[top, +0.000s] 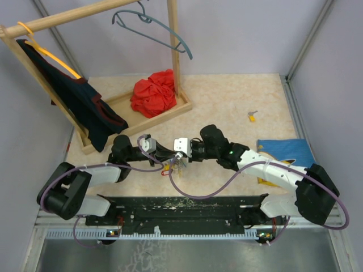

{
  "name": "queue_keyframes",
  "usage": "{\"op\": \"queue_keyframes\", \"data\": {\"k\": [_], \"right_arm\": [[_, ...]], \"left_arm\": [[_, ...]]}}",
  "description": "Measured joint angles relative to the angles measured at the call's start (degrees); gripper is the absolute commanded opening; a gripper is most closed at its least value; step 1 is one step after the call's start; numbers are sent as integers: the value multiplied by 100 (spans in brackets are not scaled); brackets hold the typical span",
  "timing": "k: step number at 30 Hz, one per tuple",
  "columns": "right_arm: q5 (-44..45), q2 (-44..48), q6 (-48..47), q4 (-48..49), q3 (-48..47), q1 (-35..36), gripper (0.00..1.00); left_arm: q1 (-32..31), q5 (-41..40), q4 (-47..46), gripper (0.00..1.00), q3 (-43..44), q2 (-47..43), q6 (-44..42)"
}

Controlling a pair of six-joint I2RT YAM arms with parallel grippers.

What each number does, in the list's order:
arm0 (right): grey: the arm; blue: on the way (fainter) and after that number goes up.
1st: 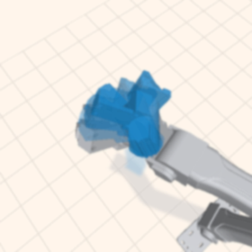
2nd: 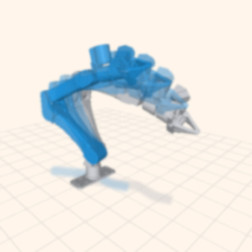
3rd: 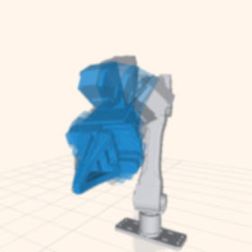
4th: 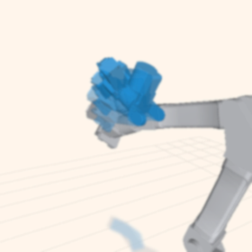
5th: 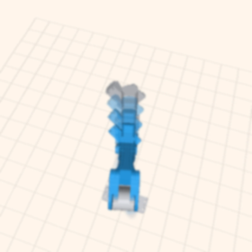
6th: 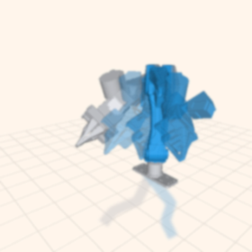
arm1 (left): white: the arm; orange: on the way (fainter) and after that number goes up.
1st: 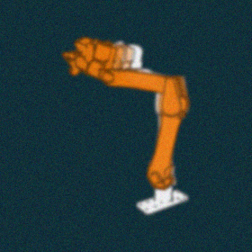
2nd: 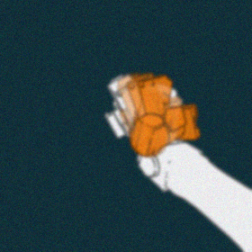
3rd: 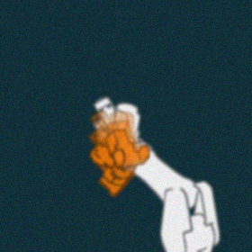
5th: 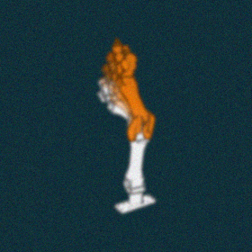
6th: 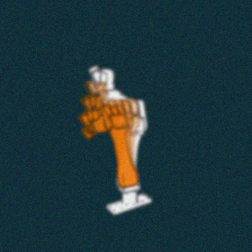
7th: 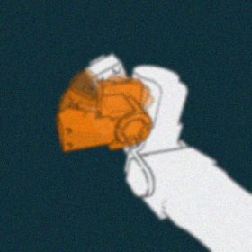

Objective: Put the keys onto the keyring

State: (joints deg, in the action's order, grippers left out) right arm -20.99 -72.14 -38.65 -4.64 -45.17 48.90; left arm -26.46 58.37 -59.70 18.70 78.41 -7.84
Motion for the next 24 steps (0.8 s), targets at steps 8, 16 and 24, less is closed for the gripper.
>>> {"op": "queue_keyframes", "data": {"k": [8, 16, 24], "right_arm": [[131, -68, -138, -354, -273, 120, 0], [184, -223, -240, -509, -415, 181, 0], [188, -310, -321, -636, -564, 247, 0]], "left_arm": [[-2, -31, 214, 28, 22, -52, 4], [-2, -24, 354, 30, 133, -42, -9], [-2, -22, 575, 31, 302, 98, -61]]}}
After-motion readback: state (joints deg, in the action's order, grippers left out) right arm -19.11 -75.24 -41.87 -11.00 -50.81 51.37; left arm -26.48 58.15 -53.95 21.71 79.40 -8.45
